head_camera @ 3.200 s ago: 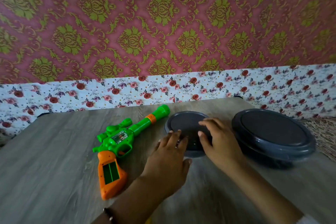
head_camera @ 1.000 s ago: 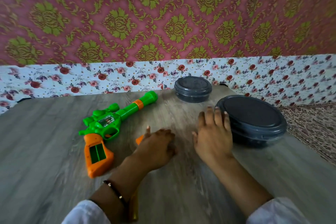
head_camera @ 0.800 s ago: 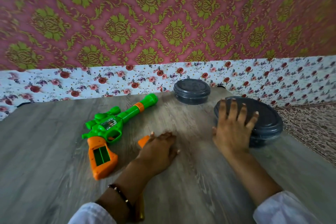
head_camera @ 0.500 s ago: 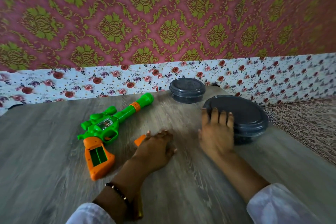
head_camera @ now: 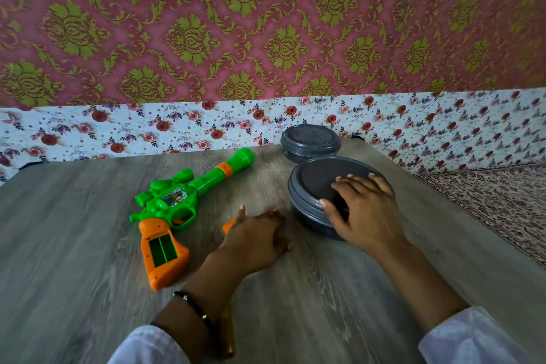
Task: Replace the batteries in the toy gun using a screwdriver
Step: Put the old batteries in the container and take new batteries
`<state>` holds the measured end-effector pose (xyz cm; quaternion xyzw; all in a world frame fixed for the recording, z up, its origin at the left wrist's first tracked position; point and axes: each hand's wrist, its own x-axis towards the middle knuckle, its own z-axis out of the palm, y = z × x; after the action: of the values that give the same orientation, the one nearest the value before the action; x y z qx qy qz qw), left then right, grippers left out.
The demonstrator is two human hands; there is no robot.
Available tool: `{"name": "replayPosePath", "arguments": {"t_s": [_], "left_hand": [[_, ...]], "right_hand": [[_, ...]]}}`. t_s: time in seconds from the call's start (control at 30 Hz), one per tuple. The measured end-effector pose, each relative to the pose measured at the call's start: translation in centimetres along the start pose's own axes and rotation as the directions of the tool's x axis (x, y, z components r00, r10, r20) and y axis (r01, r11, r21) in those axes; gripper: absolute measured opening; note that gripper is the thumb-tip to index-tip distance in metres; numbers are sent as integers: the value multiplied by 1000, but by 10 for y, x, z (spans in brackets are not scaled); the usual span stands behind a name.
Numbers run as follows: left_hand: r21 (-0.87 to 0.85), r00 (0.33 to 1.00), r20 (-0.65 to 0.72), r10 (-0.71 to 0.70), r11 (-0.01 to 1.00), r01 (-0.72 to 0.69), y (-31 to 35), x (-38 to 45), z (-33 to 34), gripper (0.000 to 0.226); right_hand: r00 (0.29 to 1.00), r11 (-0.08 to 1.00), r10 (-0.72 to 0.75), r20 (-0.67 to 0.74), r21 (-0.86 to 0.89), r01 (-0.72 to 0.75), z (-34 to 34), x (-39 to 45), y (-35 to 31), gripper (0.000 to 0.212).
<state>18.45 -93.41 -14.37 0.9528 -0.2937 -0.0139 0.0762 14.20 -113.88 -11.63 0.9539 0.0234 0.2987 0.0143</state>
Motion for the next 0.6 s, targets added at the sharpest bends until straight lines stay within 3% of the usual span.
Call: {"name": "replayPosePath", "arguments": {"t_s": [0.17, 0.37, 0.43, 0.5, 0.57, 0.6], "left_hand": [[-72, 996, -61, -71, 995, 67, 2, -1, 5, 60], [-155, 969, -175, -173, 977, 147, 22, -6, -3, 57], [-158, 962, -167, -218, 969, 192, 25, -8, -4, 72], [-181, 947, -141, -289, 948, 262, 24, -6, -1, 106], [-216, 928, -129, -350, 923, 318, 23, -5, -2, 128], [-225, 924, -137, -356, 920, 321, 23, -5, -3, 132]], "right_hand": [[999, 998, 12, 37, 67, -15, 2, -2, -21, 58], [997, 985, -79, 16, 156, 76, -3, -2, -57, 58], [994, 943, -99, -41, 316, 107, -6, -4, -56, 57], [986, 897, -136, -93, 411, 162, -12, -4, -46, 57], [974, 919, -200, -111, 324, 226, -15, -3, -30, 63], [972, 938, -229, -56, 253, 236, -16, -2, -21, 71]]}}
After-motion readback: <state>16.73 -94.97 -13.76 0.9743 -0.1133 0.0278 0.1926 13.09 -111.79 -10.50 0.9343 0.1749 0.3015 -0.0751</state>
